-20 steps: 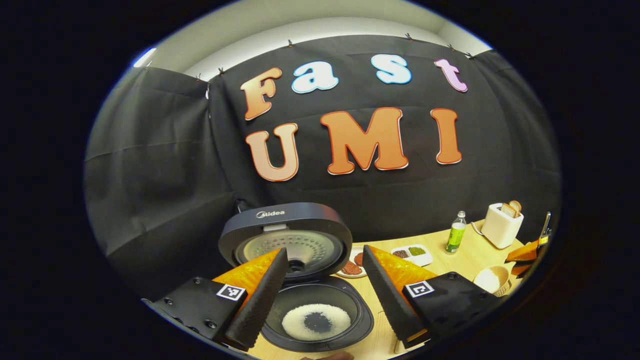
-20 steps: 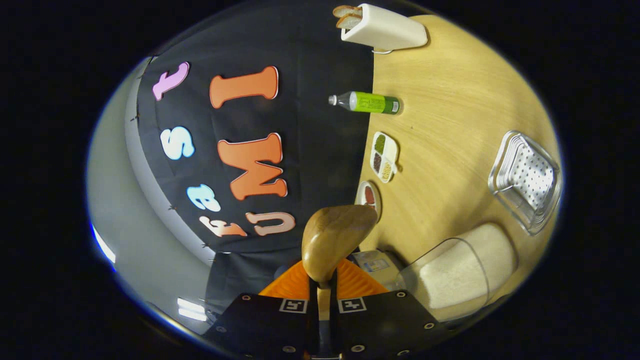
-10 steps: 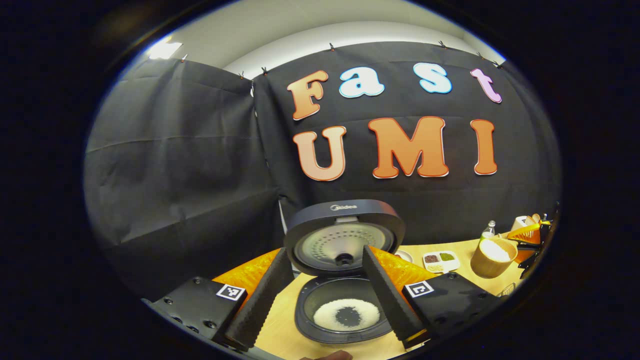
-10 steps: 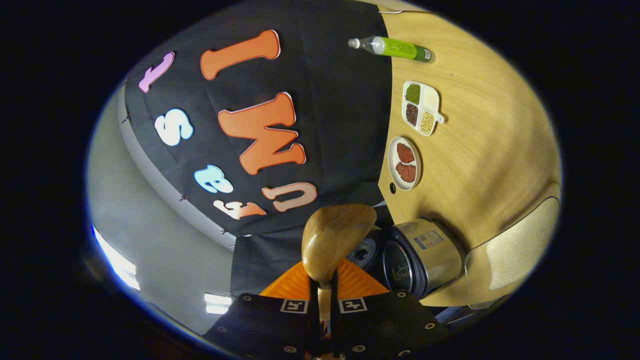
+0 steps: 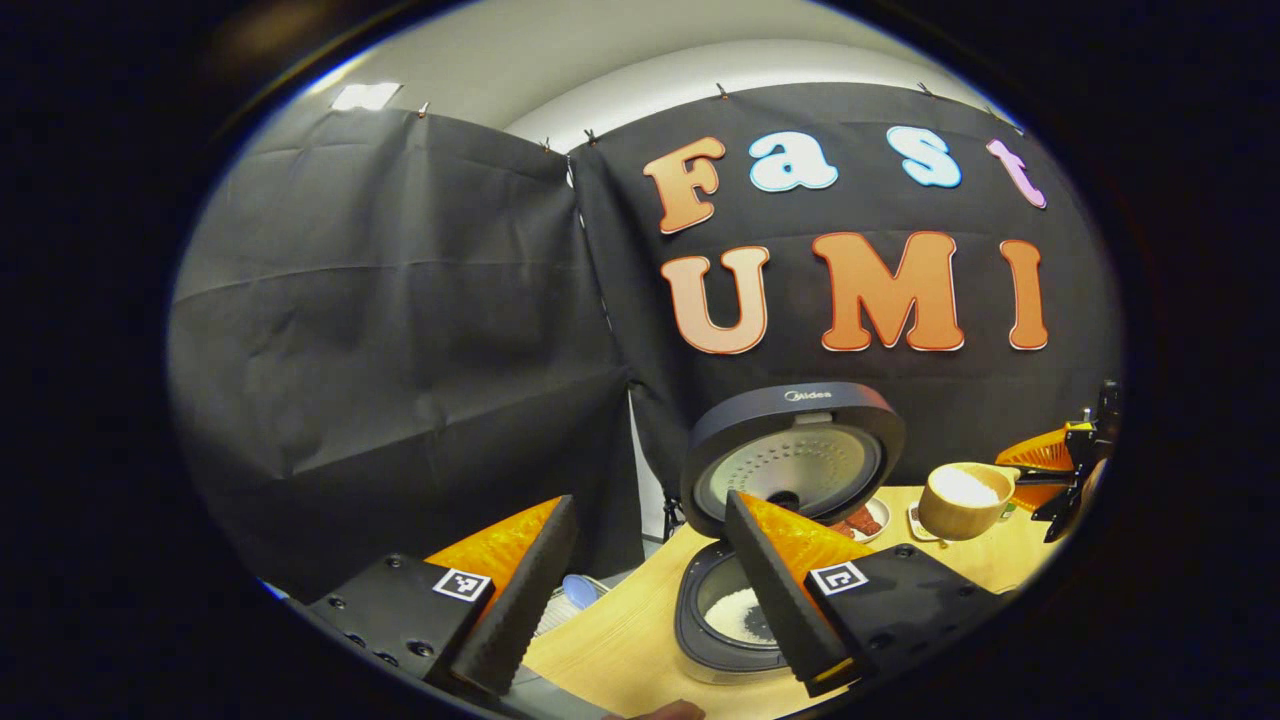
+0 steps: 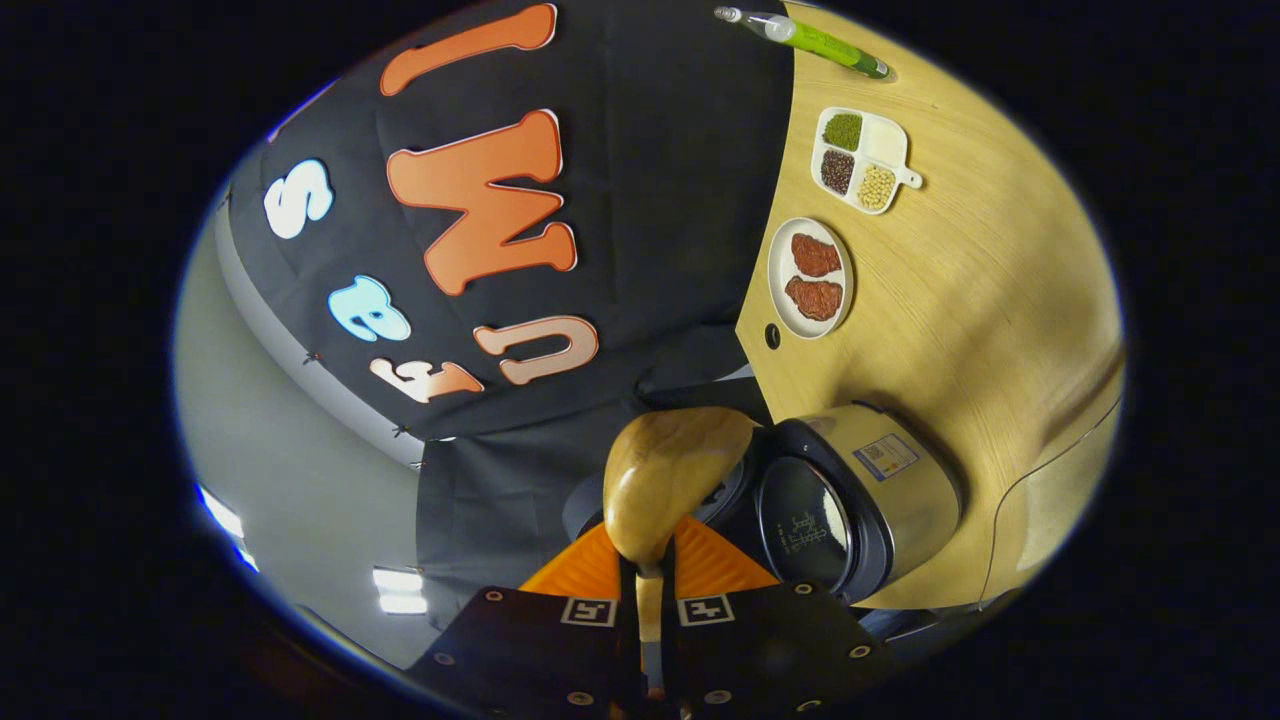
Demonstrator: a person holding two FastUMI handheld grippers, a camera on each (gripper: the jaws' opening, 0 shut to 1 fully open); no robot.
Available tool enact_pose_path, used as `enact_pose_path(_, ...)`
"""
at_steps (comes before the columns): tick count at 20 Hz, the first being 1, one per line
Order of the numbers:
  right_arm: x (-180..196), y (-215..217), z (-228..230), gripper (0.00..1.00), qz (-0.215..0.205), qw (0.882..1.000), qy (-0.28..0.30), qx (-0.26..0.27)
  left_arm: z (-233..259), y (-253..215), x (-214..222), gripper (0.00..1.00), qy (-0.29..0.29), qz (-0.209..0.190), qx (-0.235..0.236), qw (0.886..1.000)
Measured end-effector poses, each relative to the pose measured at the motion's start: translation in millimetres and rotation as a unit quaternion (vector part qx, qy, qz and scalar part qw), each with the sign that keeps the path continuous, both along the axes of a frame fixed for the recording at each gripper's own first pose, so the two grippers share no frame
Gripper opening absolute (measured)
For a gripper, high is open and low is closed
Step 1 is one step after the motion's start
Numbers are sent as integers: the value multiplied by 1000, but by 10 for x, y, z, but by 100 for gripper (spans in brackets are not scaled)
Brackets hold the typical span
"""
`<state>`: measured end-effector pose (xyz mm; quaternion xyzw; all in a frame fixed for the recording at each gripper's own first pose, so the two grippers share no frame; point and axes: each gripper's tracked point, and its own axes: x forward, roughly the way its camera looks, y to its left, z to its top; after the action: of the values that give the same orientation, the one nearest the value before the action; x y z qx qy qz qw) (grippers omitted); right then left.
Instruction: Close the left gripper, press the button to open the rice cooker; take a wooden spoon from the chopstick holder with the right hand, scoop a spoonful of rice and pour it into the rice cooker, then put the wooden spoon back into the chopstick holder.
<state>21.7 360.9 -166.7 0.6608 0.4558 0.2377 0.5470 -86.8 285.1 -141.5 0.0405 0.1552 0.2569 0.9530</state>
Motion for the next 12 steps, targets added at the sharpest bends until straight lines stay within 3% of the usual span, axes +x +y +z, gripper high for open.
enact_pose_path(1, -8, 67, -41, 8, 4, 1000, -7, -17, -20, 50, -35, 93, 3, 5, -1, 1000)
enact_pose_path(6, 65, 403, -165, 8, 25, 991, -64, -115, -108, 186, -105, 100, 13, 31, -9, 999)
enact_pose_path(8, 85, 474, -266, 8, 30, 982, -92, -164, -171, 221, -115, 93, 19, 39, -14, 999)
enact_pose_path(9, 103, 496, -326, 8, 33, 976, -105, -186, -200, 236, -126, 100, 22, 43, -15, 999)
enact_pose_path(10, 127, 552, -356, 8, 36, 971, -119, -205, -228, 239, -121, 100, 24, 46, -16, 999)
enact_pose_path(11, 138, 586, -393, 8, 39, 965, -132, -224, -264, 250, -140, 93, 27, 48, -18, 998)
enact_pose_path(12, 137, 608, -401, 8, 42, 958, -147, -243, -277, 262, -146, 100, 29, 48, -18, 998)
